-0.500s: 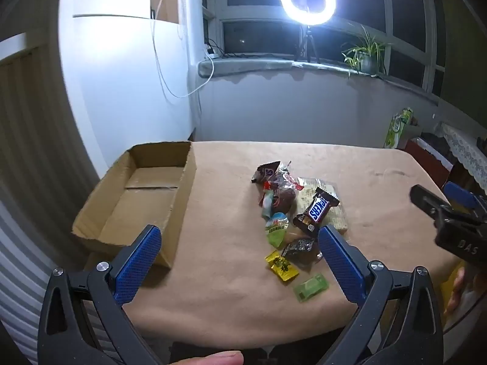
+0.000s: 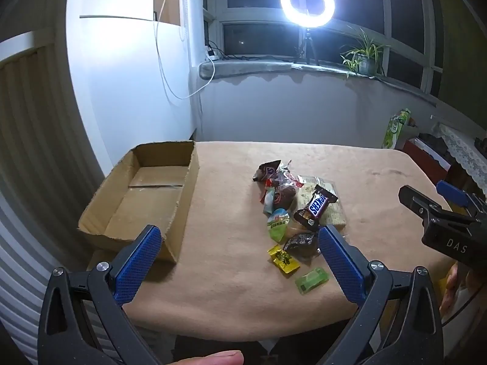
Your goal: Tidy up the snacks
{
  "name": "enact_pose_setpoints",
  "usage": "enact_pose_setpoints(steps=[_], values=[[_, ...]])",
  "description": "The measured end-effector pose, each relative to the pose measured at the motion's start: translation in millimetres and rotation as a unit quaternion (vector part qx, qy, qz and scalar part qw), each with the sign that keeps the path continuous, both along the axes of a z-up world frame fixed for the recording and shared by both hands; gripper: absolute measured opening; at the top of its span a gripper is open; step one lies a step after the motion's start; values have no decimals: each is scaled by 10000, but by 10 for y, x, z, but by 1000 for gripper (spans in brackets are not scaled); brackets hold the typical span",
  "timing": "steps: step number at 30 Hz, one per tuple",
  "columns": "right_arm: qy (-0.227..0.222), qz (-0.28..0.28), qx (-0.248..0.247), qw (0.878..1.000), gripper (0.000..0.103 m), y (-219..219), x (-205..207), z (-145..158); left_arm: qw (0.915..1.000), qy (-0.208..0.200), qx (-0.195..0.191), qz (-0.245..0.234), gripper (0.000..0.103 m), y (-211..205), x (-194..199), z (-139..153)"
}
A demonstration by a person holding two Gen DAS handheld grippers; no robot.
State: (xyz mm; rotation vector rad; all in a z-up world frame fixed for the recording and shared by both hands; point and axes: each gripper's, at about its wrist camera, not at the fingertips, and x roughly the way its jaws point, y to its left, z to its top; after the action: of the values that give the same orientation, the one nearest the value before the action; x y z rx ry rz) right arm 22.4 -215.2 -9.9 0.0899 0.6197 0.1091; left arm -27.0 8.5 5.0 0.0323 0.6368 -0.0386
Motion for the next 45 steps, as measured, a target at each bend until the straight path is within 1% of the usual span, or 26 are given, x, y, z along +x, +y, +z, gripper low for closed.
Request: enact_pose_setpoints(steps=[2,4,10,45], values=[[8,-12,27,10000,103,-10,-2,5,10000,1,12,-3,102,-3,-28,-5],[24,-10,36,10000,103,-13,1,-6,10000,53,16,2,102,-13,58,23],[38,-16,38,10000,103,-11,11,-11,10000,74,8,-23,102,-9,73,16],[166,-29,18,9999,103,-59,-5,-107,9999,153,-9,-34,102,-16,34,-38]])
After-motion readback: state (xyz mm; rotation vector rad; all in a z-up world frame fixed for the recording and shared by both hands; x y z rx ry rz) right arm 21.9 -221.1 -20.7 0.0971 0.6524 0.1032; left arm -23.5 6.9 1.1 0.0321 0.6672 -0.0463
